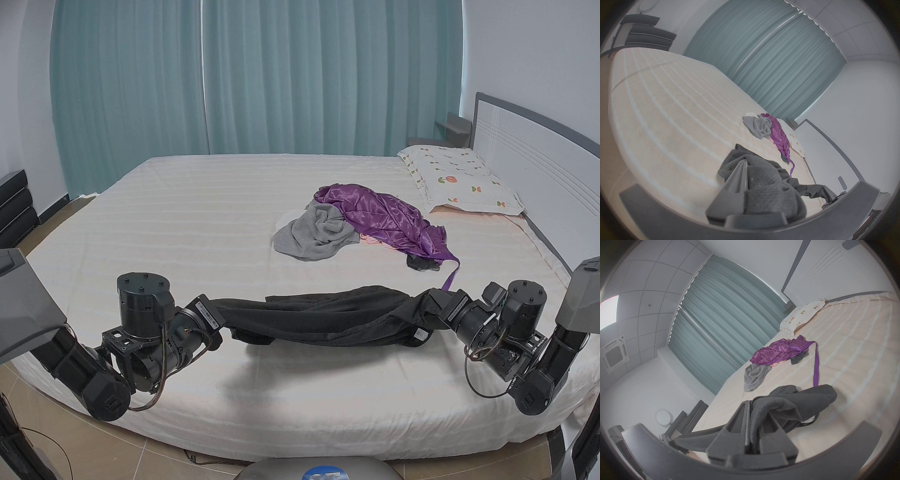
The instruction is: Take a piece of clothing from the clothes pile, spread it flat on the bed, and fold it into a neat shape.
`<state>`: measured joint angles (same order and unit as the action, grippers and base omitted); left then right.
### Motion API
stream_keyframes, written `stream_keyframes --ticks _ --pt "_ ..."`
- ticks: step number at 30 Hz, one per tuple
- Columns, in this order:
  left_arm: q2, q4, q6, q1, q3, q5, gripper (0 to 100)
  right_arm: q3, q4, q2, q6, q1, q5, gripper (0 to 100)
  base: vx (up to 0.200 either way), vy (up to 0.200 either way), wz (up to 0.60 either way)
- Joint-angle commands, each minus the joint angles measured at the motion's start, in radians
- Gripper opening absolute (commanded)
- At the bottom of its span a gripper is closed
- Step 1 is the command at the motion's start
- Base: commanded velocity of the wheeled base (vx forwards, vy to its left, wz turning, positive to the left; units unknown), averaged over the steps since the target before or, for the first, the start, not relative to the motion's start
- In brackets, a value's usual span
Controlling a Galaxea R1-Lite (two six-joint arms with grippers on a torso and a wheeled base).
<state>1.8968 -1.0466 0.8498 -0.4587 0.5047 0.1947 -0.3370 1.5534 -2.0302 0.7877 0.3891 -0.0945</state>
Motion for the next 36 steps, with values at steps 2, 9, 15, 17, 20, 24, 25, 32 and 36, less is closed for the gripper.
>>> stream_keyframes --ticks 2,9,15,17,20,24,25,32,36 --pt "-0.001 -0.009 0.000 0.006 -0.005 0.002 0 -0.002 0.016 0.015 0.004 0.000 0.001 0 0.000 0.200 0.00" --pt "-0.001 -0.010 -0.001 0.012 0.000 0.002 0 -0.013 0.016 0.019 0.007 -0.004 -0.001 0 0.000 0.200 0.00" --pt "-0.001 -0.021 -0.001 0.015 0.000 0.002 0 -0.014 0.016 0.019 0.021 -0.004 -0.001 0 0.000 0.200 0.00" --pt "-0.001 -0.030 -0.001 0.015 -0.002 0.003 0 -0.014 0.016 0.019 0.025 -0.004 -0.001 0 0.000 0.200 0.00" --pt "-0.001 -0.032 -0.003 0.015 -0.002 0.003 0 -0.014 0.016 0.021 0.027 -0.004 -0.001 0 0.000 0.200 0.00" --pt "-0.001 -0.032 -0.003 0.015 -0.003 0.003 0 -0.016 0.016 0.019 0.027 -0.006 -0.001 0 0.000 0.200 0.00" --pt "-0.001 -0.032 -0.003 0.015 -0.005 0.003 0 -0.016 0.017 0.019 0.027 -0.007 -0.001 0 0.000 0.200 0.00" --pt "-0.001 -0.032 -0.003 0.015 -0.008 0.002 0 -0.016 0.016 0.015 0.030 -0.010 0.001 0 0.000 0.200 0.00" --pt "-0.001 -0.032 -0.003 0.015 -0.009 0.002 0 -0.025 0.016 0.010 0.053 -0.016 0.001 0 0.000 0.200 0.00"
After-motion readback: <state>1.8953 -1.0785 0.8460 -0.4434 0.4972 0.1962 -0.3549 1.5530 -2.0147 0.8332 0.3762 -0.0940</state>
